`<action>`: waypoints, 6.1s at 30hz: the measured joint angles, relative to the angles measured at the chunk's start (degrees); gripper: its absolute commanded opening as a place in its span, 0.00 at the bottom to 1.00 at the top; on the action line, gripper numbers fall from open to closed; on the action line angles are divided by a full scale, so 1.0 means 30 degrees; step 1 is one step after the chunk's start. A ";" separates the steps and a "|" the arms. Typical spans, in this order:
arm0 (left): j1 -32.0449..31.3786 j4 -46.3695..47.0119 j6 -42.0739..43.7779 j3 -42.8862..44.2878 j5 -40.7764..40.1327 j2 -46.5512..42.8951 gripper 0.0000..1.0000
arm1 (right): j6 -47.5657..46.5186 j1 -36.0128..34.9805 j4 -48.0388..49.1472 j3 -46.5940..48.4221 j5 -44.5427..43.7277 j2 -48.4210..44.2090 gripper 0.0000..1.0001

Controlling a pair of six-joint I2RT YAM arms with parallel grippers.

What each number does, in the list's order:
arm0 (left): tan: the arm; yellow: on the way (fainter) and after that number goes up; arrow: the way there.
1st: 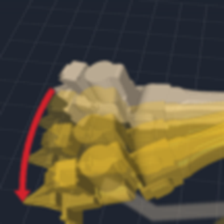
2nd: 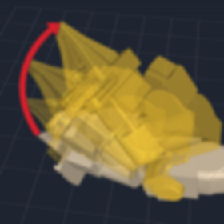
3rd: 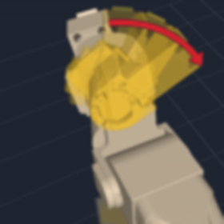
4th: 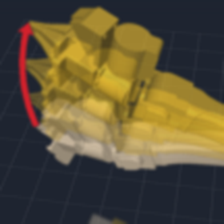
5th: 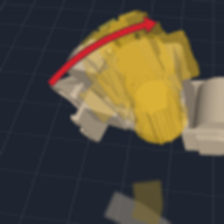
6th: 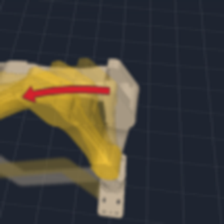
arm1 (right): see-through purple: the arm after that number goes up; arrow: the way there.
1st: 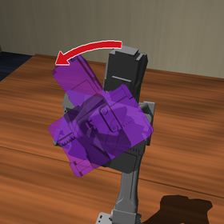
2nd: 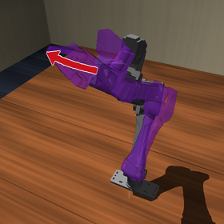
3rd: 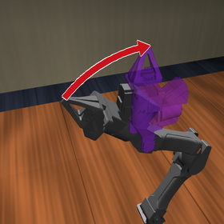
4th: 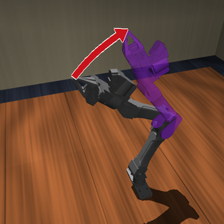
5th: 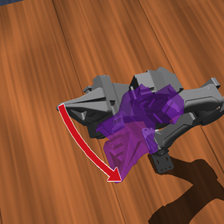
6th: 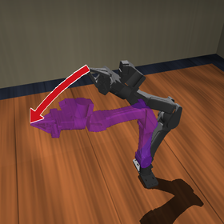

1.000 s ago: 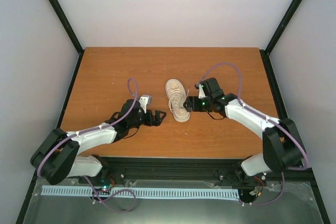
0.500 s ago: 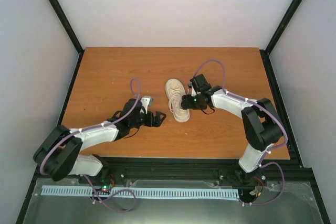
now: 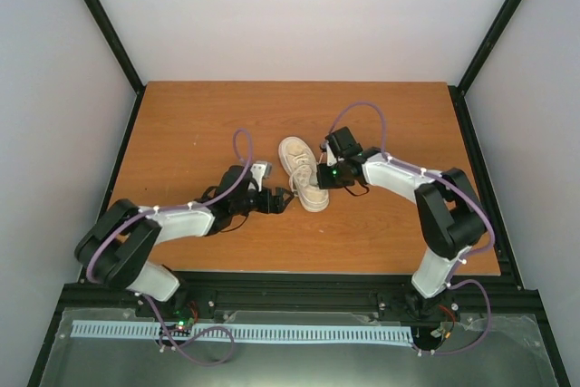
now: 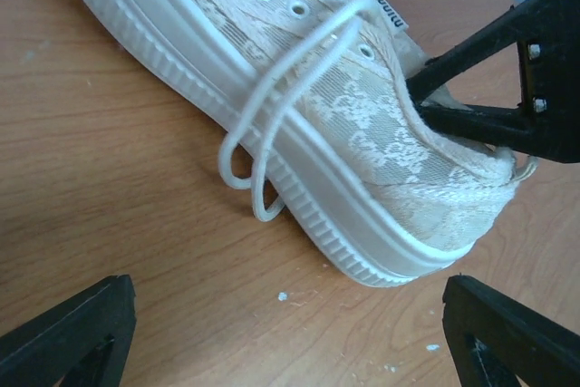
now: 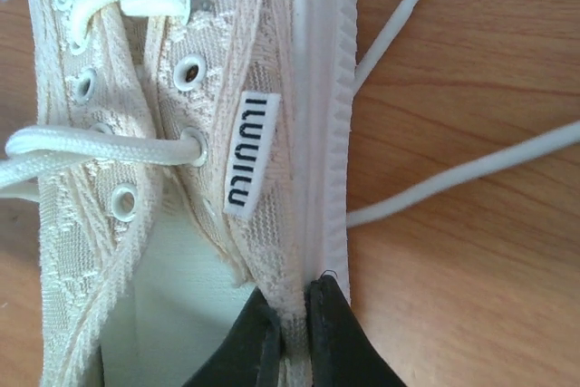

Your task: Tie the shoes

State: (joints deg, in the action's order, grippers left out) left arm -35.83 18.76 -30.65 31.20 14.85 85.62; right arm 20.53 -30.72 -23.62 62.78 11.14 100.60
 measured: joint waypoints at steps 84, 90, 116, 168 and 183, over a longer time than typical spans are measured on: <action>1.1198 -1.8965 0.5574 0.8582 -0.4991 -1.1067 1.00 | -0.8655 -0.5304 0.2295 0.4262 0.1807 0.4328 0.79; 1.1198 -1.9292 0.5741 0.8575 -0.5552 -1.0411 1.00 | -0.9384 -0.5668 0.2186 0.5107 0.2324 0.5996 0.75; 1.1198 -1.9438 0.5778 0.8575 -0.5581 -1.0397 1.00 | -1.0557 -0.9479 0.5406 0.3249 -0.1851 0.5756 0.03; -0.4029 -0.7963 0.0189 1.0018 -0.2120 0.3657 0.90 | -0.0656 0.4095 0.3920 -0.5712 -0.3344 -1.1511 0.03; -0.4131 -0.5107 0.4371 1.3500 0.1282 0.6003 0.52 | 0.0306 0.4109 0.3308 -0.4845 -0.1596 -1.2415 0.03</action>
State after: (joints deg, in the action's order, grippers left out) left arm -48.23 3.44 -17.54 71.70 18.70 103.63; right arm 21.45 -18.39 -13.69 48.25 6.35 63.35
